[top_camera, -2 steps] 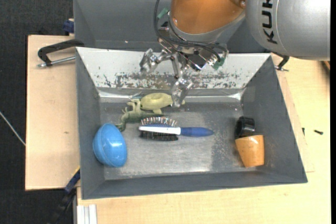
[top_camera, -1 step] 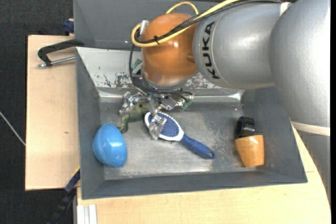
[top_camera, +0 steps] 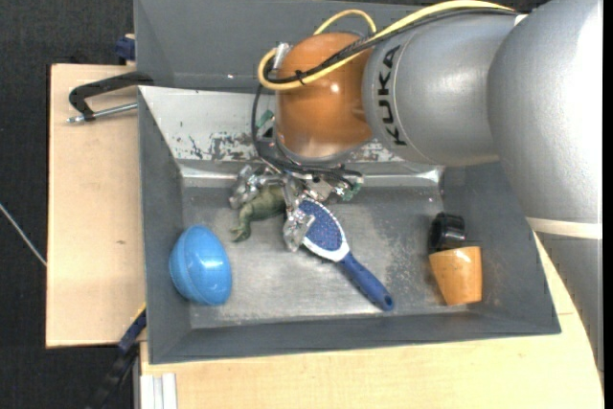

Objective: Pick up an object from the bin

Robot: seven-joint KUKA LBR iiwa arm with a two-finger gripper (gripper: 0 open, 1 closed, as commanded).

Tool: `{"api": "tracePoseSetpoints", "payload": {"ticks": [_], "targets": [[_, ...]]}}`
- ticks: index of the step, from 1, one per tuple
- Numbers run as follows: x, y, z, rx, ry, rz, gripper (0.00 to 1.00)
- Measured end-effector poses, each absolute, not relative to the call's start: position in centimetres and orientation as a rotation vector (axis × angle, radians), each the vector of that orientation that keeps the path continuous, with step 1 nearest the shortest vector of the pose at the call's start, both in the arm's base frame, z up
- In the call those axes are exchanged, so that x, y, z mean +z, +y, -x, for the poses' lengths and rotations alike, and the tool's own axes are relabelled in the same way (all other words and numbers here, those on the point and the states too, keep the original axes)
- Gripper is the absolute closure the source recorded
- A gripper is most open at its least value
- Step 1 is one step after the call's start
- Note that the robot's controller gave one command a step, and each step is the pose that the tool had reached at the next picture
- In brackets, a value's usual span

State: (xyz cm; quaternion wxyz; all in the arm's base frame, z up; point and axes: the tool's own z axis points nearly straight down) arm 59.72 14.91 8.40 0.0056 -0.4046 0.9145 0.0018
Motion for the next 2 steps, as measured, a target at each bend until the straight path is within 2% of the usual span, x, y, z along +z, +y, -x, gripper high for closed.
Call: {"api": "tracePoseSetpoints", "payload": {"ticks": [1,2], "targets": [[8.4,14.8,-59.9,0.005,2.863,1.261,1.00],[20.9,15.2,-58.3,0.000,2.869,1.244,1.00]]}}
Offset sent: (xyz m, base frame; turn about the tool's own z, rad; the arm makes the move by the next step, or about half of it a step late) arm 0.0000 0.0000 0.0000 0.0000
